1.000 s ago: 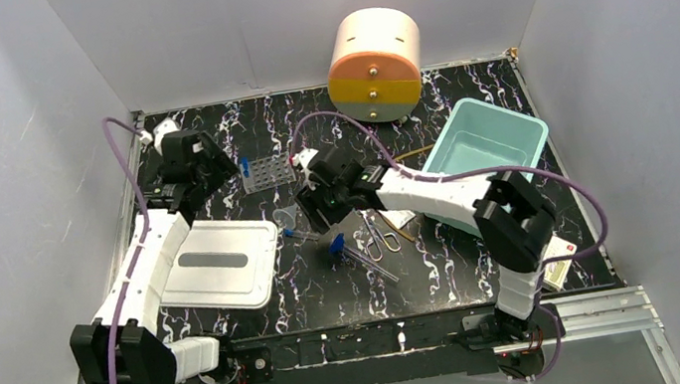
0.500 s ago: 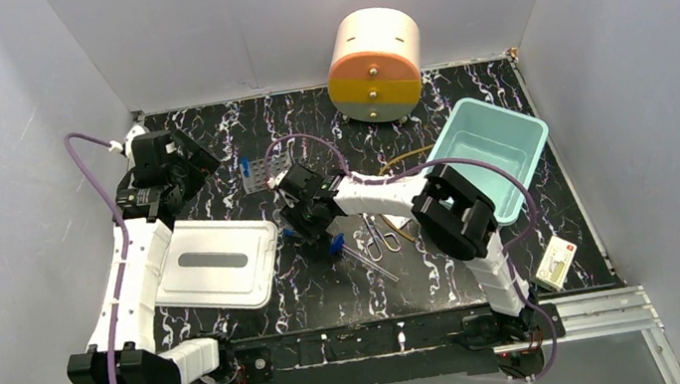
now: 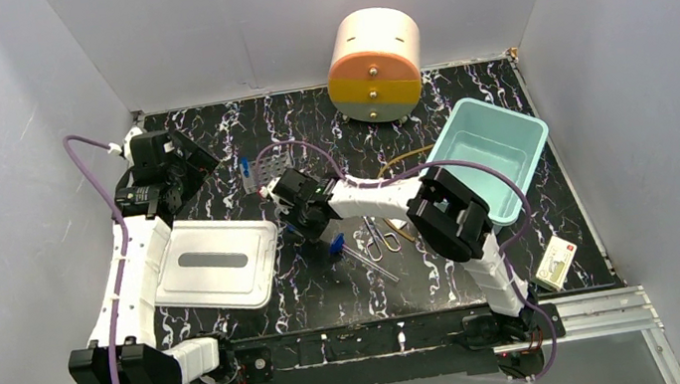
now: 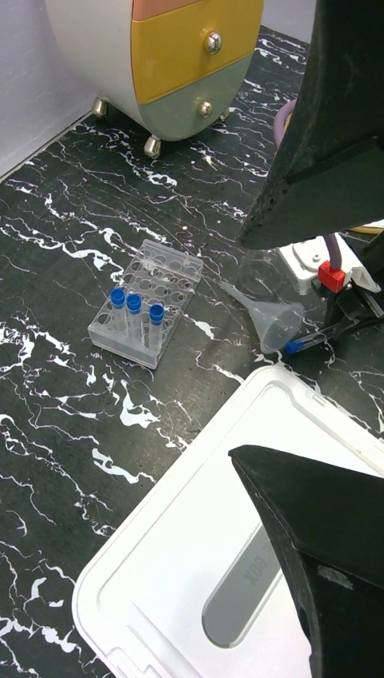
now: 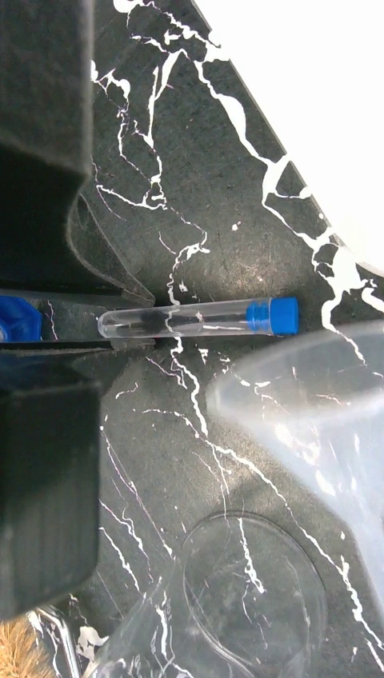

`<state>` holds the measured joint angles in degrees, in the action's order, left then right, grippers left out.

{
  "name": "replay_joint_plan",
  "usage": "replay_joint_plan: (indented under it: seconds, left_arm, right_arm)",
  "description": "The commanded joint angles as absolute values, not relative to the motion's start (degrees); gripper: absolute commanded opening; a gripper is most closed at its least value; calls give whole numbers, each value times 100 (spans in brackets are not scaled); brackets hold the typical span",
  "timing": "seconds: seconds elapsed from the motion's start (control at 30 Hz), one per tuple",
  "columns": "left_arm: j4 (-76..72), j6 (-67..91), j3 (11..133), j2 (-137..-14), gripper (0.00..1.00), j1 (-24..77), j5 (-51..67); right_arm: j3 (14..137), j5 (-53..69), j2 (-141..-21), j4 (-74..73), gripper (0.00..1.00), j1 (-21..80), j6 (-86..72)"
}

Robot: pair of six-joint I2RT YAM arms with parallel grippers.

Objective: Organize the chemistry lab equipment

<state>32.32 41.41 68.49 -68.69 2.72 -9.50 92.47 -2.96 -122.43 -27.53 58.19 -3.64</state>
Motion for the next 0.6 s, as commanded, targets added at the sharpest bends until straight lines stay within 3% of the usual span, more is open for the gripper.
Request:
replay_joint_plan:
  seconds: [0.0,0.37,0.57]
  left_arm:
    - [3345,4331,6765,-6627,92,232,-795]
    - [3299,4844,6146,-6180,91,229,-418]
    - [2997,5051,5759,-6111,90,229,427]
  right_arm:
    - [9216,-277,-12160,-2800,25,5912,-226]
    - [8074,-206,-10807,-1933,24,5954,-333]
    - [7593,-175,-10225,-1446,25,5958,-486]
